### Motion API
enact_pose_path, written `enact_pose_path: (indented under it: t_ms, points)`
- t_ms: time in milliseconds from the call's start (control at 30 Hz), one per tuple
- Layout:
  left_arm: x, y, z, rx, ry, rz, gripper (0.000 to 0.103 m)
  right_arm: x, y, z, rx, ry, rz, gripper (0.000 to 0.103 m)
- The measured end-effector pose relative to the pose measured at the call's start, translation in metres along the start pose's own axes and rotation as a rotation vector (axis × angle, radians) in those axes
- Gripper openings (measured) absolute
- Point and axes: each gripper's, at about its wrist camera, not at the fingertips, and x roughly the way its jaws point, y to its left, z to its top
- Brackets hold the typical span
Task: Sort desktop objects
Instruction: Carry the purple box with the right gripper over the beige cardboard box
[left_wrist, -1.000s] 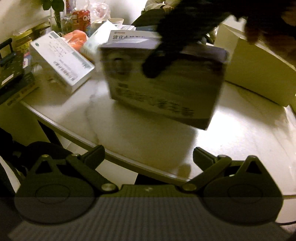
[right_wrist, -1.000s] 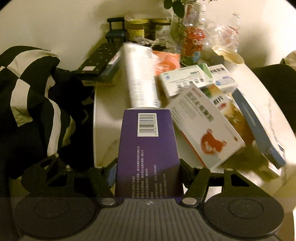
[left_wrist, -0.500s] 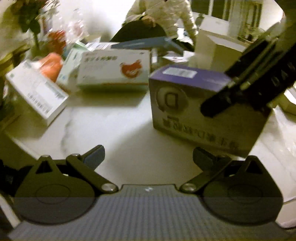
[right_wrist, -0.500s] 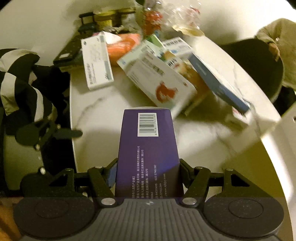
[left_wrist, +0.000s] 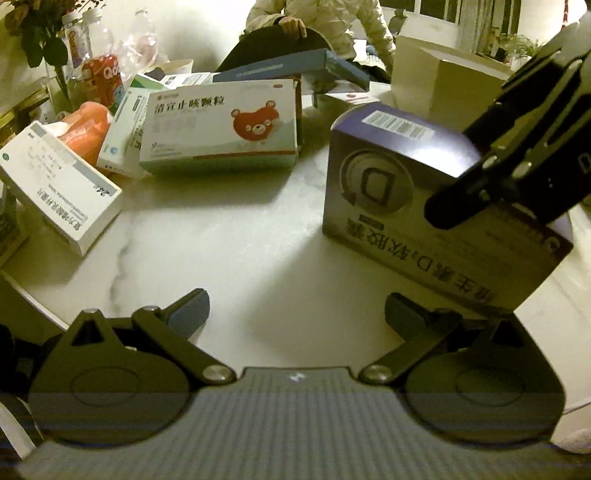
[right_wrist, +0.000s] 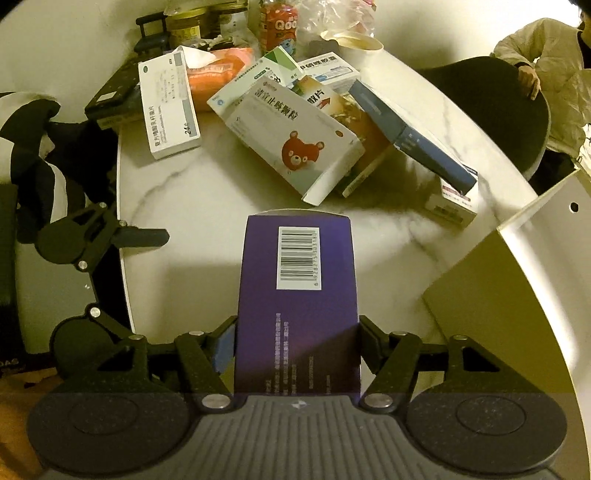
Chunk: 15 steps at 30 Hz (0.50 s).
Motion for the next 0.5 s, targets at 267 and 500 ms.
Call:
enact_pose_path:
  t_ms: [267, 500]
  points:
    - [0.002, 0.0, 0.003, -0.002, 0.008, -0.001, 0.103, -0.014, -0.001, 0.004, -0.006, -0.049, 0.001, 0.067]
    - [0.003, 0.0, 0.006, -0.012, 0.006, -0.013, 0.103, -0.044, -0.015, 0.015, 0.04, -0.111, 0.01, 0.067]
